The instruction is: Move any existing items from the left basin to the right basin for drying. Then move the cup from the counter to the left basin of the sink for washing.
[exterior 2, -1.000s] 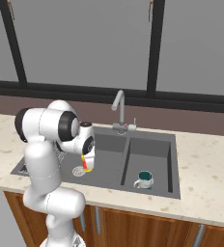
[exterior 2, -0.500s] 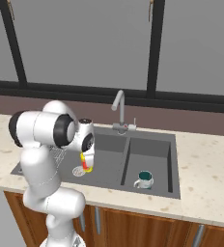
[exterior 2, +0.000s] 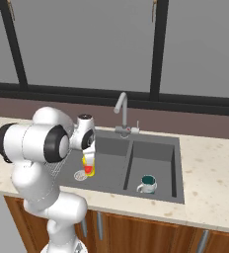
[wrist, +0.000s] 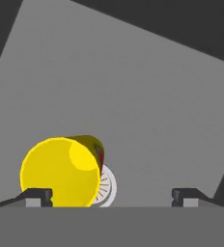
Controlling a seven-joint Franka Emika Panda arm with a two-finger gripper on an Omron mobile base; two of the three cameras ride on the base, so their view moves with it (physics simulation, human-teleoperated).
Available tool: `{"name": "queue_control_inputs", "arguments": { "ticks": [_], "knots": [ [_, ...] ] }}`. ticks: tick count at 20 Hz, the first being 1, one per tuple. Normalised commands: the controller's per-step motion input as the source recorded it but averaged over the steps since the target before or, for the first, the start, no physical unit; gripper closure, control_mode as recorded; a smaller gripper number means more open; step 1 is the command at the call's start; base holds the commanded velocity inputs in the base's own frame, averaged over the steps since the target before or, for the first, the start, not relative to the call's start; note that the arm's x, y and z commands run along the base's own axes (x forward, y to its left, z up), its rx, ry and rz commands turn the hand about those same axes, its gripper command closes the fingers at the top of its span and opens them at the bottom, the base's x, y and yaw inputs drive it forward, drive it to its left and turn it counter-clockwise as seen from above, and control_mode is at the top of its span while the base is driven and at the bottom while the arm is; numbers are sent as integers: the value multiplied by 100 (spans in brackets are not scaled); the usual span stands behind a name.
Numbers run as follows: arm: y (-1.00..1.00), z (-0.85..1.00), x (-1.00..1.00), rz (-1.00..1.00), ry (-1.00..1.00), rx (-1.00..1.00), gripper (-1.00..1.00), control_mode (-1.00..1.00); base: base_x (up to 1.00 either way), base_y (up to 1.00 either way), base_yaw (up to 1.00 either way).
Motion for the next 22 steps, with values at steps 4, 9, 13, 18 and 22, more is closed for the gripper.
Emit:
{"name": "queue_control_inputs", "arguments": {
  "ticks": [4, 9, 13, 18, 22],
  "knots": [
    [14, 48, -8, 0, 6, -1, -100, -100, 0, 0, 0],
    [13, 41, -14, 0, 7, -2, -100, -100, 0, 0, 0],
    [16, 42, -10, 0, 10, -1, -100, -100, 0, 0, 0],
    [15, 38, -16, 0, 10, -1, -100, -100, 0, 0, 0],
    [19, 19, -27, 1, 10, -2, -100, -100, 0, 0, 0]
  ]
}}
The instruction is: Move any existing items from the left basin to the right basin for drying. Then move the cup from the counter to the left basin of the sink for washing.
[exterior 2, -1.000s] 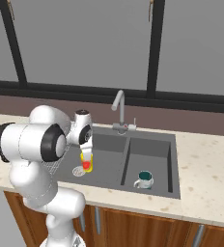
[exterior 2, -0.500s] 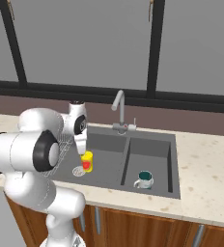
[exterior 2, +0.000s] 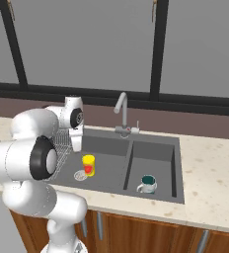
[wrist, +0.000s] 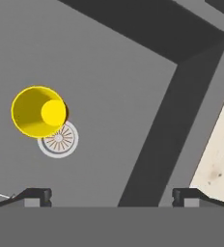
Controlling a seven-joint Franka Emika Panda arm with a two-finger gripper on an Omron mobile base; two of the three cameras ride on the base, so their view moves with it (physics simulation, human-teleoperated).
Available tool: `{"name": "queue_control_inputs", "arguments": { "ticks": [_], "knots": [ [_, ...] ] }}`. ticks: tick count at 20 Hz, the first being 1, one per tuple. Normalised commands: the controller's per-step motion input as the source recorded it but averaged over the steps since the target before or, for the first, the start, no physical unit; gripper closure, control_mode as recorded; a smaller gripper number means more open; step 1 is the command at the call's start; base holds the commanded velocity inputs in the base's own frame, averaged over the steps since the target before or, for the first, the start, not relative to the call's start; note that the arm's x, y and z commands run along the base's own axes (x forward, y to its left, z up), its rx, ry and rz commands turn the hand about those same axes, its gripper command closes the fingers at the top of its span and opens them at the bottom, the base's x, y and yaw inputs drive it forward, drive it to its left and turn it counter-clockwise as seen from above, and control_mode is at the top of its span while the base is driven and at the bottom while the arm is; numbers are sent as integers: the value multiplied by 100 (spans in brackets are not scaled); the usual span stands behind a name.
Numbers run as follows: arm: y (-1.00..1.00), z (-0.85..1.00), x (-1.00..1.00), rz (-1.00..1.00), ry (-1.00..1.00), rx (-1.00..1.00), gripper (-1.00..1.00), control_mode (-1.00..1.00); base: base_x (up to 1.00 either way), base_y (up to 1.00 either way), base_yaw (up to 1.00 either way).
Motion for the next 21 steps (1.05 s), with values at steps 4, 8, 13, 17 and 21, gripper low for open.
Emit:
{"name": "queue_control_inputs", "arguments": {
  "ticks": [4, 8, 13, 17, 21],
  "knots": [
    [21, 7, -41, 3, 8, -4, -100, -100, 0, 0, 0],
    [18, 15, -48, 3, 6, -3, -100, -100, 0, 0, 0],
    [18, 19, -48, 3, 5, -2, -100, -100, 0, 0, 0],
    [18, 22, -49, 4, 4, -2, -100, -100, 0, 0, 0],
    [19, 24, -50, 4, 3, -3, -100, -100, 0, 0, 0]
  ]
}}
